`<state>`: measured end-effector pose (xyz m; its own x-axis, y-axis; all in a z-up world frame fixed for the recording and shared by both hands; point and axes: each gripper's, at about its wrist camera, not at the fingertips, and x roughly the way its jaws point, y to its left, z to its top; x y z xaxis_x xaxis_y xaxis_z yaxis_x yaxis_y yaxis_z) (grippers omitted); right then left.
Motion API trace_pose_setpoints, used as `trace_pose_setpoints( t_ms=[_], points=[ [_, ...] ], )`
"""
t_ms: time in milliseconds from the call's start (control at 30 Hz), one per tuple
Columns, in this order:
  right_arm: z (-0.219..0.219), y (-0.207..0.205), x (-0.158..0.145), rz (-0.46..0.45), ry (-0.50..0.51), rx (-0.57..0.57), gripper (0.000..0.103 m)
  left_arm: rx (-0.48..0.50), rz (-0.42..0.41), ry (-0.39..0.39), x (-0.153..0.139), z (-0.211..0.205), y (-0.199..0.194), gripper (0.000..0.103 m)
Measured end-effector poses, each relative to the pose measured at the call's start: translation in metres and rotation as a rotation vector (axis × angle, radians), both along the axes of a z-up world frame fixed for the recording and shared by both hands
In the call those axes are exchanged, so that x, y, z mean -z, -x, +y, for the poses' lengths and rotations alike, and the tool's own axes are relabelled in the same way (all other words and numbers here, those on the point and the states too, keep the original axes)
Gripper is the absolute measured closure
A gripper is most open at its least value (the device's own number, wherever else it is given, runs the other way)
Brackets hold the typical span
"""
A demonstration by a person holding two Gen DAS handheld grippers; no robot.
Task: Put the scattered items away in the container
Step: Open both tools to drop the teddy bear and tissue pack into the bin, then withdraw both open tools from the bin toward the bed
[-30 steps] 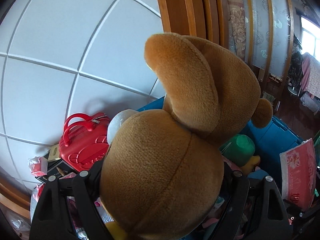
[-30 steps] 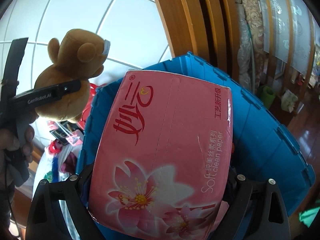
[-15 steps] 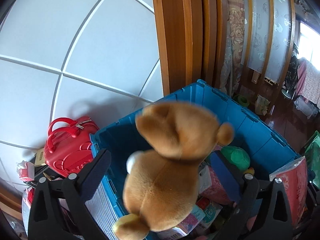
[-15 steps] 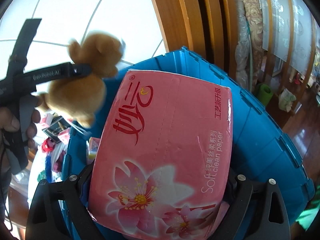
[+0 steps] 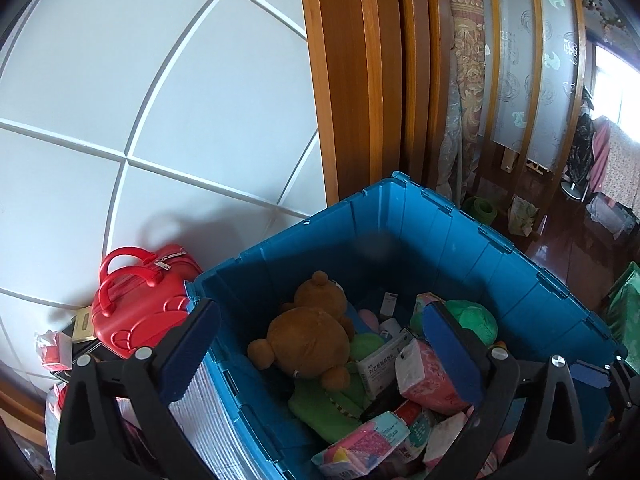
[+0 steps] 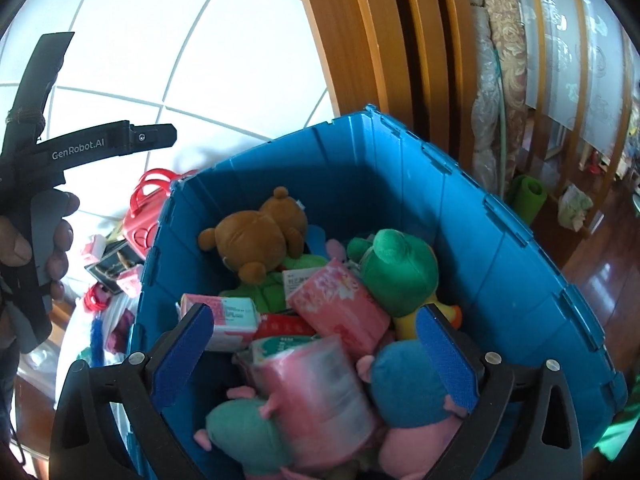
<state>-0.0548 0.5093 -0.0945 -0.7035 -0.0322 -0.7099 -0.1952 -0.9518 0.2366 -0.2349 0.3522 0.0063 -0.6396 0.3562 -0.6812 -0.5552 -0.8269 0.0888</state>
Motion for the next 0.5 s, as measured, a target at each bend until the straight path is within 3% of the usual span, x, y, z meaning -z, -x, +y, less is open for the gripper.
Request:
trace_pose_setpoints(
  t_ms=[233, 500],
  points=[
    [-0.004, 0.000, -0.001, 0.005, 0.016, -0.013, 0.001, -0.025, -0.004, 0.019, 0.003, -0.015, -0.002, 0.001],
    [-0.021, -0.003, -0.005, 0.036, 0.045, -0.064, 0.001, -0.100, -0.045, -0.001, 0.021, -0.064, -0.014, 0.001]
  ],
)
